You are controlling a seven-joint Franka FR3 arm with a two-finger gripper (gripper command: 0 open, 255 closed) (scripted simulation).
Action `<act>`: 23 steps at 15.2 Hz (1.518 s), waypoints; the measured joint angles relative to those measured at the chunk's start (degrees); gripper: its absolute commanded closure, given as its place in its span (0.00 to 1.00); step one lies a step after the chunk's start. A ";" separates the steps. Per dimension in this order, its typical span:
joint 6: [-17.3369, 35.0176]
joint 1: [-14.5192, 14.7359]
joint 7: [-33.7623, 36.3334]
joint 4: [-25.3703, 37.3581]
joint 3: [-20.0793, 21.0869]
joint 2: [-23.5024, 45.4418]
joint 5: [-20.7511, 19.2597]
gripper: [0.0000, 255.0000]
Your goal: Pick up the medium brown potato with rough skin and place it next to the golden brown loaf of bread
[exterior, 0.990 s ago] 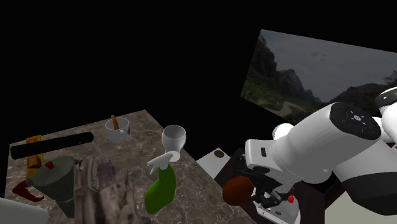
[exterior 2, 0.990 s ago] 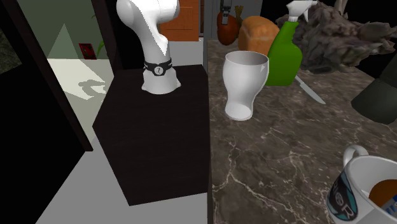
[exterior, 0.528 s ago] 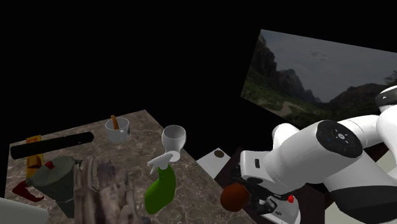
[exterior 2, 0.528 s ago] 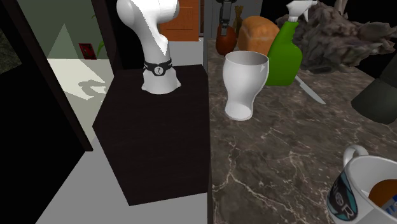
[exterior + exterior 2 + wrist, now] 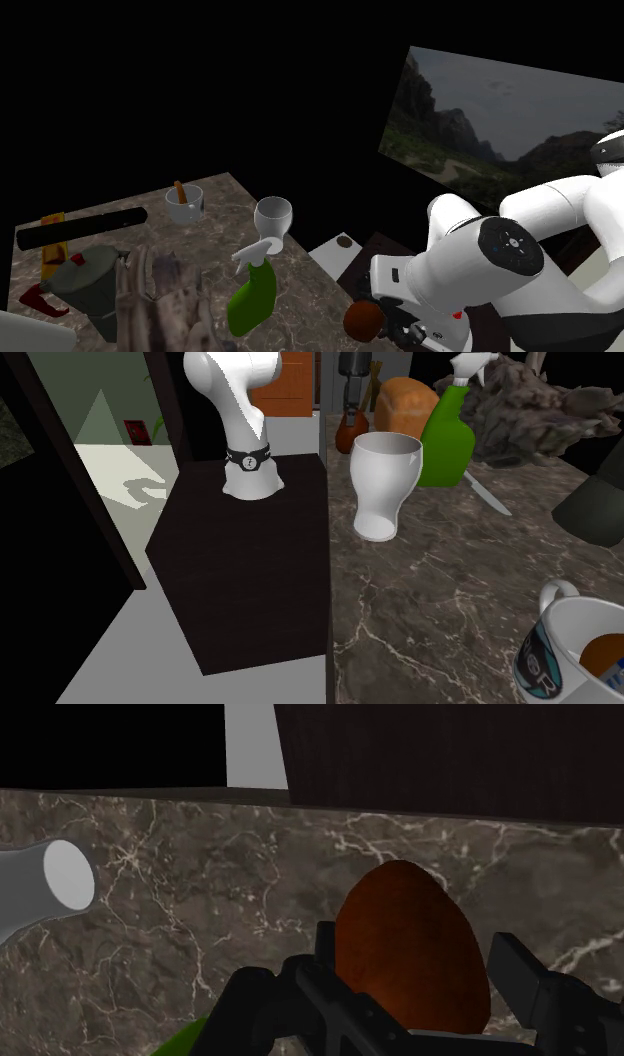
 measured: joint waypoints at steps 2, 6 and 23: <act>1.75 0.44 0.59 -1.10 1.21 0.78 0.97 1.00; 4.84 0.15 1.10 -1.81 2.79 2.56 1.88 1.00; -4.12 0.97 1.25 2.79 -0.79 -1.36 -0.71 0.00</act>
